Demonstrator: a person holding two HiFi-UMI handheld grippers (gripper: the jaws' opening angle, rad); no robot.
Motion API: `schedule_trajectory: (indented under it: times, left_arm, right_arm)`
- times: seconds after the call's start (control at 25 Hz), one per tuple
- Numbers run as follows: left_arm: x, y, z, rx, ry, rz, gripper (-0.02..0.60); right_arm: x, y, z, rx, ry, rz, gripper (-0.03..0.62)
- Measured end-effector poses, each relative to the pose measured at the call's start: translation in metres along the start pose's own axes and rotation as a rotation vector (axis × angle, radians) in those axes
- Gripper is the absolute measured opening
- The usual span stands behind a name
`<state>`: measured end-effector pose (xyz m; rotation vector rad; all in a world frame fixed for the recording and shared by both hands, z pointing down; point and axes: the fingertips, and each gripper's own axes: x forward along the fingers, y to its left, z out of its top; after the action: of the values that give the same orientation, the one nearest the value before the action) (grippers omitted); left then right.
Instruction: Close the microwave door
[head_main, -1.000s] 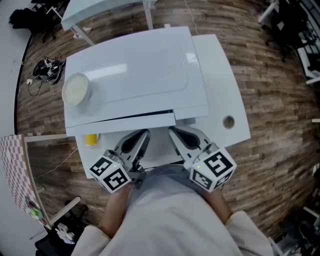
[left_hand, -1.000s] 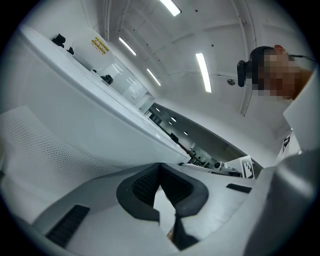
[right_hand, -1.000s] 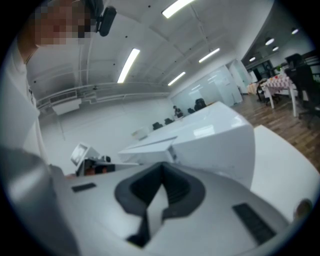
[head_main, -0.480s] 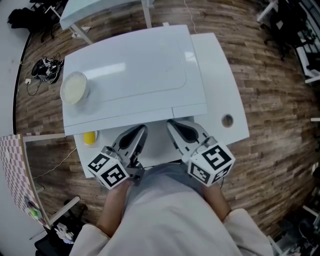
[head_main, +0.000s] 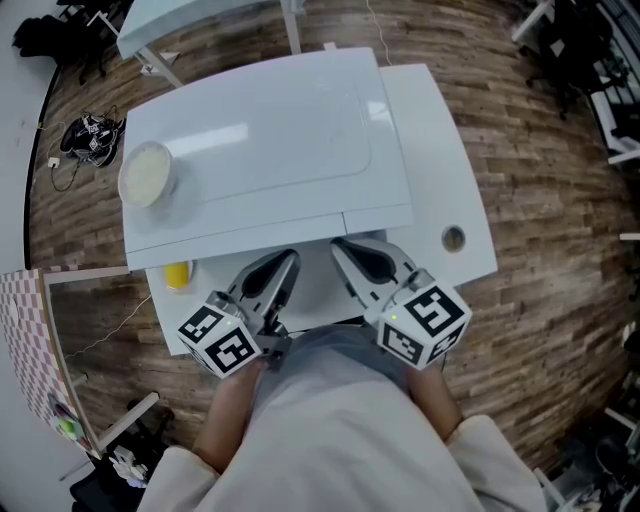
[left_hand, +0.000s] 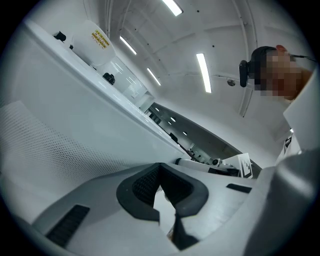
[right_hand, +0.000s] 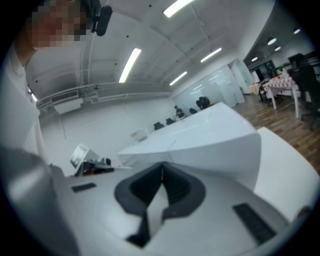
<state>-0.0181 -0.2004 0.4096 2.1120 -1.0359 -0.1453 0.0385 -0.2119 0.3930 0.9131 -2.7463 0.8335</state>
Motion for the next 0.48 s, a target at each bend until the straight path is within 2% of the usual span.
schedule_trajectory:
  times: [0.48]
  left_arm:
    - [-0.003, -0.014, -0.002, 0.015, -0.004, -0.031, 0.017]
  right_arm:
    - [-0.02, 0.002, 0.002, -0.026, -0.034, -0.042, 0.023]
